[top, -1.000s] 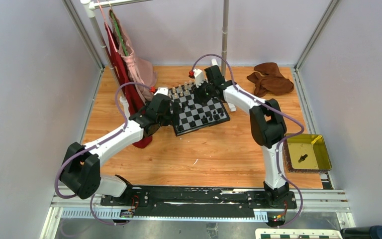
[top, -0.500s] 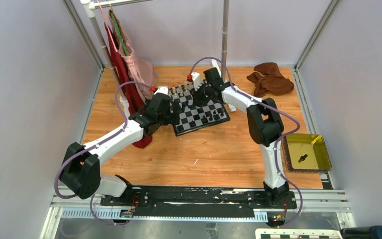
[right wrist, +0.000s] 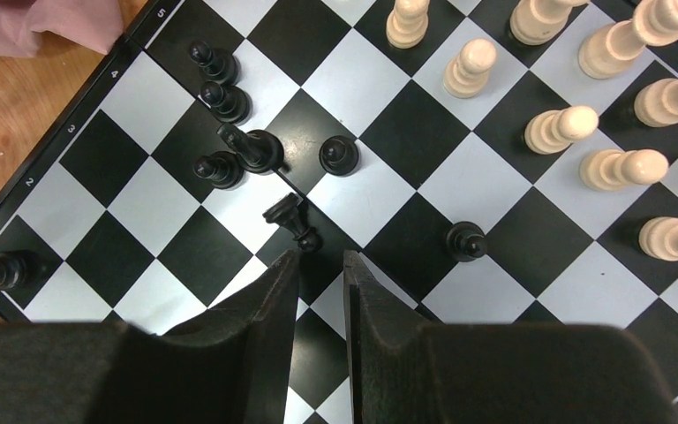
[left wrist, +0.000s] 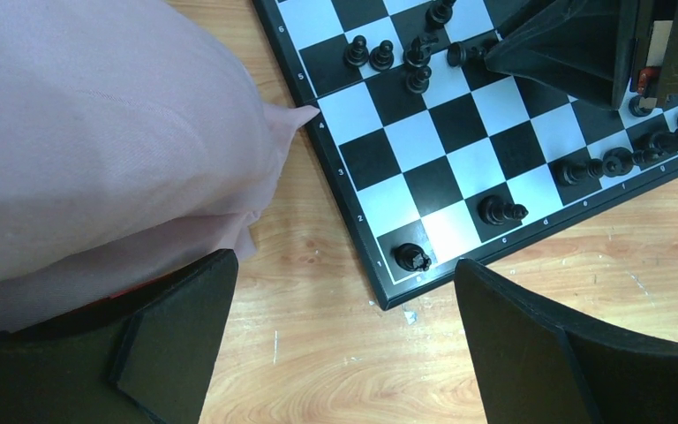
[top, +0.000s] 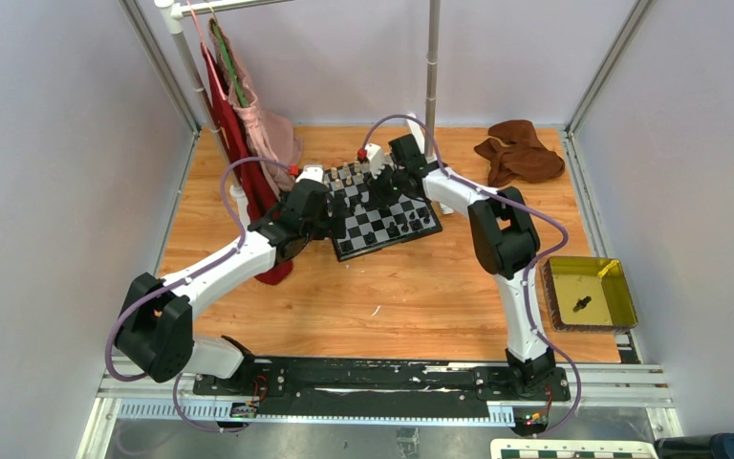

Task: Set up the chess pieces on the board
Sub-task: Pick up the chess piece from the chessboard.

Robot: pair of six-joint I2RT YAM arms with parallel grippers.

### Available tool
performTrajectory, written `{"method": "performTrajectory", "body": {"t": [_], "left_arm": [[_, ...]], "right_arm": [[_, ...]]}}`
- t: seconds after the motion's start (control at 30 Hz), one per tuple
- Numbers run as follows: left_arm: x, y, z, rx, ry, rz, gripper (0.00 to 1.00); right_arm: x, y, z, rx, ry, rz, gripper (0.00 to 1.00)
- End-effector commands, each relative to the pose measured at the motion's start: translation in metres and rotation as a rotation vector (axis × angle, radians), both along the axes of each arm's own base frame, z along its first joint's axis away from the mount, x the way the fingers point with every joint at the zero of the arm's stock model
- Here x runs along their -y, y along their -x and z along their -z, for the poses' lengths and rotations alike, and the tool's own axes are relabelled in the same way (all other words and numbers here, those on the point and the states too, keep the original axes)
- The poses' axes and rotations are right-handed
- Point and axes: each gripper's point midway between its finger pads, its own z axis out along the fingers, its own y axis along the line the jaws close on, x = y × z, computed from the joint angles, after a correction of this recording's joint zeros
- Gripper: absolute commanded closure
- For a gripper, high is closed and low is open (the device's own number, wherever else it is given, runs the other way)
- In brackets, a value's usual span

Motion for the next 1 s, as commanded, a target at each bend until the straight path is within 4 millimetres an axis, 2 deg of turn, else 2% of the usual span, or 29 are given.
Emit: {"method": "performTrajectory", "body": {"t": [0.0,0.5,0.97], "left_arm": [[-0.003,-0.002,0.003,0.016,0.003,-0.012,0.0],[-0.003,-0.005,0.01,0.016,0.0,-0.019,0.0],[-0.004,-0.003,0.016,0.023,0.011,-0.02,0.0]], "right_arm": [[-0.01,0.004,0.007,0.006,-0.008,-0.05,0.7],[-0.023,0.009,0.016,-0.001,-0.013,-0.092,0.71],[-0.016,0.009,0.032,0.031,0.075,-0.088,0.85]]}}
